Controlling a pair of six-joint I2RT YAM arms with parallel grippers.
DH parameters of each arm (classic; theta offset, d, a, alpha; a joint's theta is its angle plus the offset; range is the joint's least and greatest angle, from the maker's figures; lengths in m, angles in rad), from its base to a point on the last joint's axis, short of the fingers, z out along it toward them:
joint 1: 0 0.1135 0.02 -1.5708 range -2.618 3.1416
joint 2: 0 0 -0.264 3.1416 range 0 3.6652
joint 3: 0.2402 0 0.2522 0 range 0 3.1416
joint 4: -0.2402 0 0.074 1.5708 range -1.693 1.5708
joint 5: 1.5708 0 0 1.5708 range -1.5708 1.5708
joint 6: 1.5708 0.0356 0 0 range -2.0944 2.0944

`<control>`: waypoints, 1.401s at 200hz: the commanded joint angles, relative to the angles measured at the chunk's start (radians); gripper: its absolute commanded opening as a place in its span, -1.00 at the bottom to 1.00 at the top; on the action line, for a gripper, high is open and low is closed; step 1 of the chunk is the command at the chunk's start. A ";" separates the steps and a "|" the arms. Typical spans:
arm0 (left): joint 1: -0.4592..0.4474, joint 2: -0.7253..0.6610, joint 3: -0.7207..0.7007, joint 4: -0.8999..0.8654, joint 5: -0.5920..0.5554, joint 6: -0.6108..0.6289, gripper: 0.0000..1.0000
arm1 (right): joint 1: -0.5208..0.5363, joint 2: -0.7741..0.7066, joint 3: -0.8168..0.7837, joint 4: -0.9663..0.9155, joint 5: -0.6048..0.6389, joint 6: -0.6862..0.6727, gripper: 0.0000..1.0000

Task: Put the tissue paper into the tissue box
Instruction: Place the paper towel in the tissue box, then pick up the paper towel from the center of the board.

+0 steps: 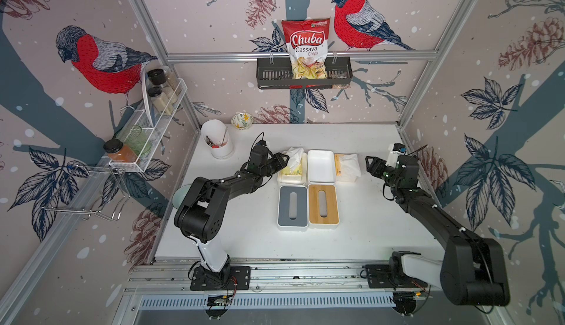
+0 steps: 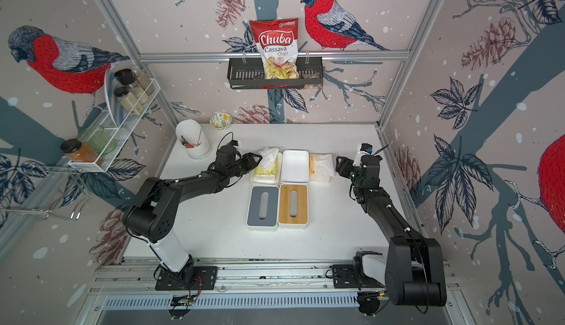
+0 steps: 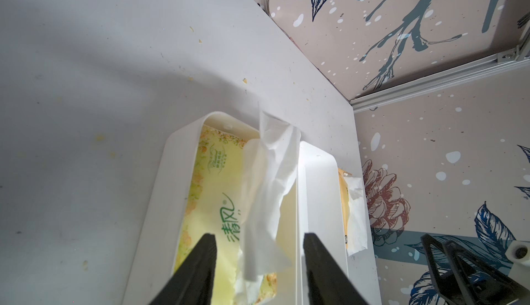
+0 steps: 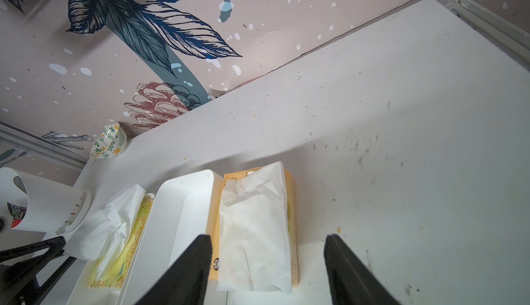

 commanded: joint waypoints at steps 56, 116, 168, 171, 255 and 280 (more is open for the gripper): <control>-0.084 -0.130 0.136 -0.231 -0.247 0.211 0.25 | 0.002 -0.001 0.008 0.003 -0.012 -0.006 0.36; -0.114 -0.245 0.018 -0.173 -0.411 0.354 0.24 | 0.041 0.028 0.029 -0.025 -0.011 -0.019 0.38; -0.092 -0.291 -0.193 0.129 -0.339 0.408 0.17 | 0.086 0.139 0.147 -0.158 -0.001 -0.057 0.38; -0.090 -0.292 -0.198 0.140 -0.331 0.410 0.16 | 0.088 0.141 0.151 -0.162 0.000 -0.058 0.38; -0.079 -0.303 -0.279 0.258 -0.189 0.467 0.03 | 0.099 0.186 0.206 -0.278 0.079 -0.078 0.35; -0.079 -0.301 -0.280 0.268 -0.174 0.464 -0.08 | 0.150 0.222 0.208 -0.259 0.099 -0.055 0.32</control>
